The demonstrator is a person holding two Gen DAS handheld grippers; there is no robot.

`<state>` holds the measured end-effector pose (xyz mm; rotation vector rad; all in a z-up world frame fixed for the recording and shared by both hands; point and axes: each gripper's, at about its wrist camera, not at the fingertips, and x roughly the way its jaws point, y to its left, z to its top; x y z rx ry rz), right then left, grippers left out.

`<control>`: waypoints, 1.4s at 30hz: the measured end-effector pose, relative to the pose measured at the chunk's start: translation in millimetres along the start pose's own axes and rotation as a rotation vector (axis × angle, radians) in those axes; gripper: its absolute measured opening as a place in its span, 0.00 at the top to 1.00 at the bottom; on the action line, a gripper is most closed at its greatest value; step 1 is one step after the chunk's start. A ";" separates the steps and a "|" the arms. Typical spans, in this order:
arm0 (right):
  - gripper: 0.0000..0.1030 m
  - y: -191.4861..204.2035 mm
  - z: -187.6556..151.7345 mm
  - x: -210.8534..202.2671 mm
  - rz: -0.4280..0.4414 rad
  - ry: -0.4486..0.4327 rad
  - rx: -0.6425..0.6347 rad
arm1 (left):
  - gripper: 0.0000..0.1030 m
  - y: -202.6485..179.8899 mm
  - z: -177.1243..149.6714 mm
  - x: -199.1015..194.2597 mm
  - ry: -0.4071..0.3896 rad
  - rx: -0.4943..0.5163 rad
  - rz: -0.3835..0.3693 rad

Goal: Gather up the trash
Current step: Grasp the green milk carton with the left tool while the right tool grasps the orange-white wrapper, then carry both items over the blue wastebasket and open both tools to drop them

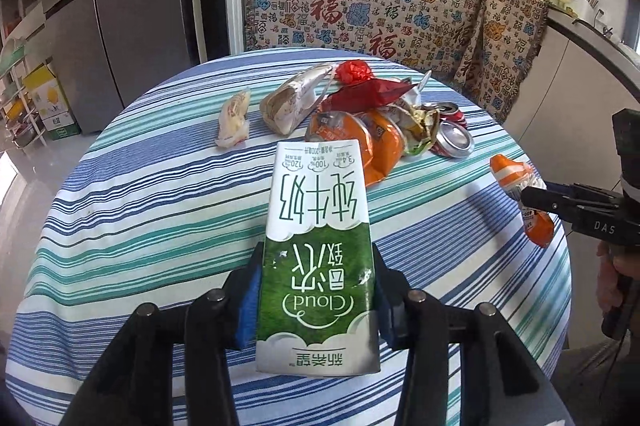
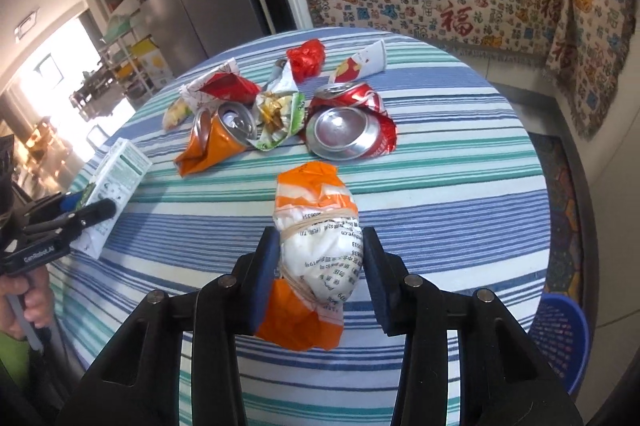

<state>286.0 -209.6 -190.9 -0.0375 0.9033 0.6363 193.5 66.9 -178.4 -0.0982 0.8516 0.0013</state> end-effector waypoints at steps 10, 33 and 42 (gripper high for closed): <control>0.59 -53.2 -20.9 -39.2 -0.053 -0.057 0.104 | 0.55 -85.6 11.8 3.9 -0.012 0.095 -0.138; 0.59 -206.1 -103.3 -141.7 -0.312 -0.139 0.423 | 0.55 -312.7 21.0 60.9 0.097 0.320 -0.432; 0.59 -251.4 -133.1 -162.4 -0.384 -0.124 0.543 | 0.55 -382.0 4.0 98.4 0.150 0.383 -0.455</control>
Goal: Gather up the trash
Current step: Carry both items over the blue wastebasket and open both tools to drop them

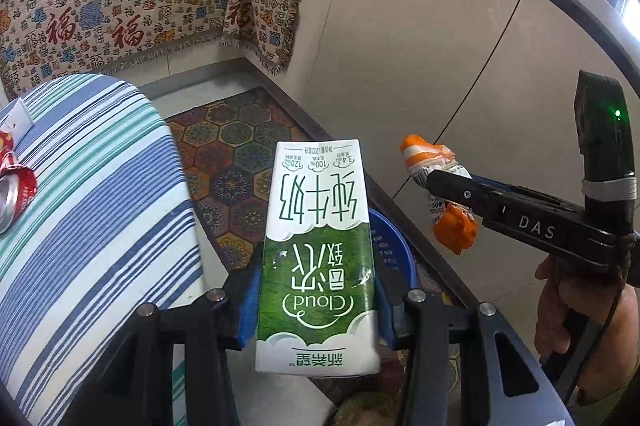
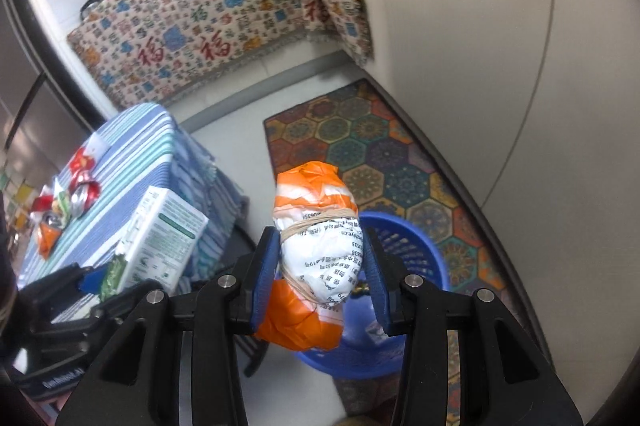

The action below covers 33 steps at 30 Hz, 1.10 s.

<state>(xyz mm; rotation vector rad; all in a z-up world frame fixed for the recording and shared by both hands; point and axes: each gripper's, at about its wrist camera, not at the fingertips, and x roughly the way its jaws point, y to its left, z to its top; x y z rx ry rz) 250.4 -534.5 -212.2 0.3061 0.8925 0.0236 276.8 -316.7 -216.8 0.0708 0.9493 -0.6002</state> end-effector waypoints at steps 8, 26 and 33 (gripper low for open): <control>0.59 -29.8 3.8 -3.0 -0.047 0.000 0.057 | 0.55 -19.0 8.8 34.3 0.038 0.029 -0.022; 0.59 -53.9 6.8 0.8 -0.056 0.023 0.130 | 0.55 -25.9 8.9 76.9 0.108 0.048 -0.057; 0.52 -58.0 10.5 4.8 -0.042 0.018 0.165 | 0.49 -30.6 10.2 89.7 0.102 0.072 -0.065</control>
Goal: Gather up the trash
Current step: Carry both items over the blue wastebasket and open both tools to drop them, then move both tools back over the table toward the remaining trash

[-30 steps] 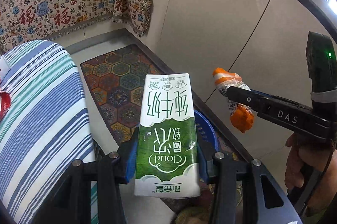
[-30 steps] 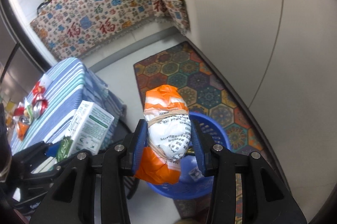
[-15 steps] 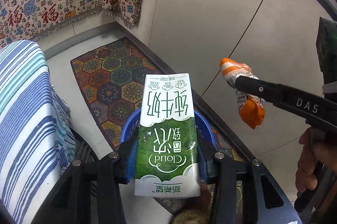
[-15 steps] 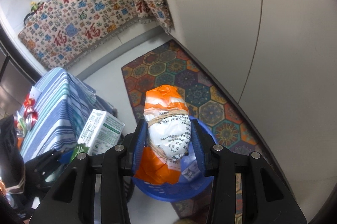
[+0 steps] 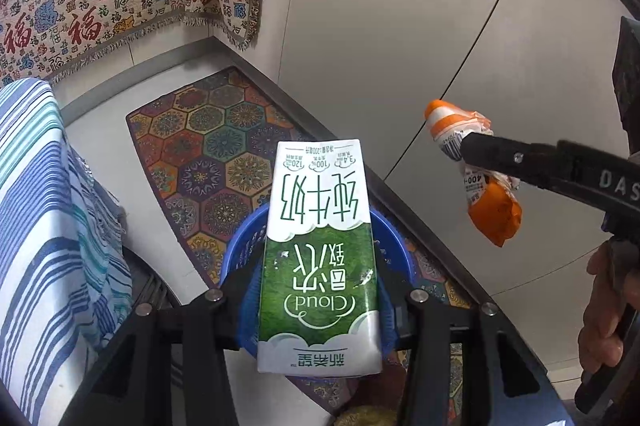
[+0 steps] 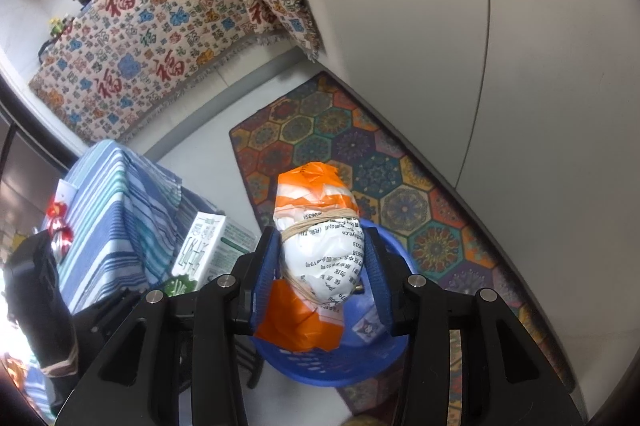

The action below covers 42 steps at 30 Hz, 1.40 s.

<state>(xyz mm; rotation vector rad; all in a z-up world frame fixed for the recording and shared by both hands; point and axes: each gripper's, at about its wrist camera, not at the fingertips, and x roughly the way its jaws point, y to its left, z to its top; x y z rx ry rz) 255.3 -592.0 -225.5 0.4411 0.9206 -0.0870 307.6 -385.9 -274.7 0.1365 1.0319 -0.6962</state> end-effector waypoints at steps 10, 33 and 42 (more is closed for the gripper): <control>0.36 3.6 4.3 -11.2 -0.014 -0.070 0.008 | 0.34 6.9 1.4 -12.0 -0.033 -0.042 0.043; 0.14 268.3 -81.0 2.0 0.176 -0.095 -0.619 | 0.31 178.0 -158.5 -238.7 -0.144 -0.281 0.421; 0.14 358.7 -153.7 37.2 0.210 0.019 -0.808 | 0.31 255.4 -210.4 -266.0 -0.109 -0.419 0.531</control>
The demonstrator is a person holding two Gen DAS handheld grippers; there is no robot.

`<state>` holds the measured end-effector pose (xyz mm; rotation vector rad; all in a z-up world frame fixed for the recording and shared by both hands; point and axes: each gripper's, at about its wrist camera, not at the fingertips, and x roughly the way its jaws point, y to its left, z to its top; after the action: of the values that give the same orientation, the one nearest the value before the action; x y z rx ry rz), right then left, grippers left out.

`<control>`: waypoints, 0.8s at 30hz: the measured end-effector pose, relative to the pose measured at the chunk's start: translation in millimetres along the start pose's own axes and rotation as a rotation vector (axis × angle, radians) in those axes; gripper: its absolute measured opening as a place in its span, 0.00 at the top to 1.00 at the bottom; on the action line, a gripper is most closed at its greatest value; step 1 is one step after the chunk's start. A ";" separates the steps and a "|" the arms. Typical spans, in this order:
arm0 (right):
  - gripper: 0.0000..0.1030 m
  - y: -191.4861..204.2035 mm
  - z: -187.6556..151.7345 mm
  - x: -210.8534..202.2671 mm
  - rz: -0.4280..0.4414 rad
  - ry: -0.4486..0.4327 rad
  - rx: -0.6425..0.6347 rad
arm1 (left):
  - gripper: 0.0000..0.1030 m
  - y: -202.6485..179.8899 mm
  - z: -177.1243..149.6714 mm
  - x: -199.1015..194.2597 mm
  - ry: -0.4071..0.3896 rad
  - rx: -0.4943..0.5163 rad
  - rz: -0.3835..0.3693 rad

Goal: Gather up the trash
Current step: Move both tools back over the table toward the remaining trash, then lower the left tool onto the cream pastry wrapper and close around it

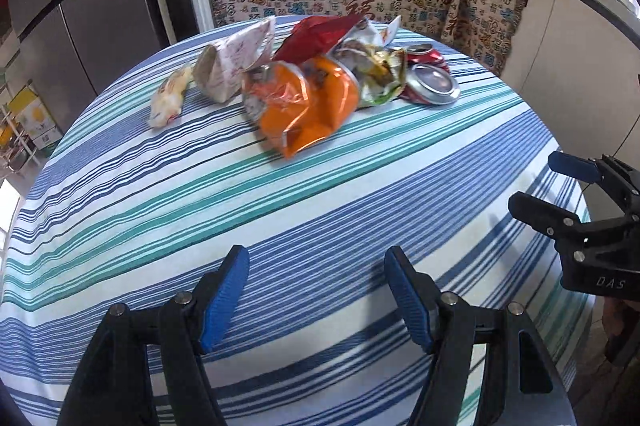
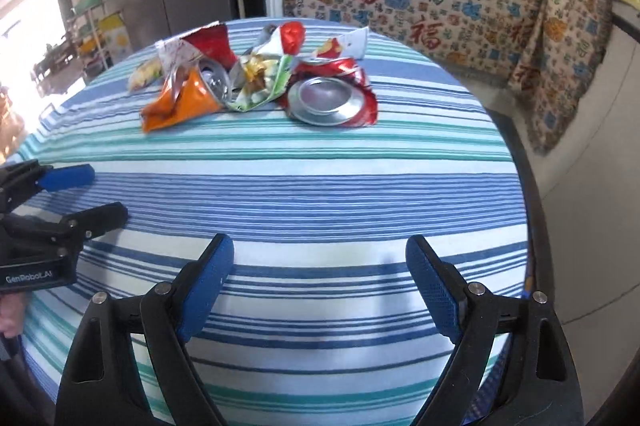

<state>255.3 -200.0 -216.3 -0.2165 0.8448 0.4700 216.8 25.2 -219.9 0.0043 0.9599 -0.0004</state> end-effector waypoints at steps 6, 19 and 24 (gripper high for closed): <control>0.14 13.0 9.2 21.6 -0.006 0.030 0.002 | 0.27 16.9 1.6 3.9 -0.024 -0.007 0.008; 0.09 13.1 11.3 28.7 0.008 0.038 0.013 | 0.22 90.5 30.7 11.6 -0.064 -0.169 -0.057; 0.07 12.3 11.2 28.9 0.010 0.037 0.013 | 0.22 132.4 70.1 27.9 -0.094 -0.204 -0.038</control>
<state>273.3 -176.2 -231.0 -0.2090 0.8852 0.4712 290.6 157.4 -202.1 -0.2005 0.8623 0.0613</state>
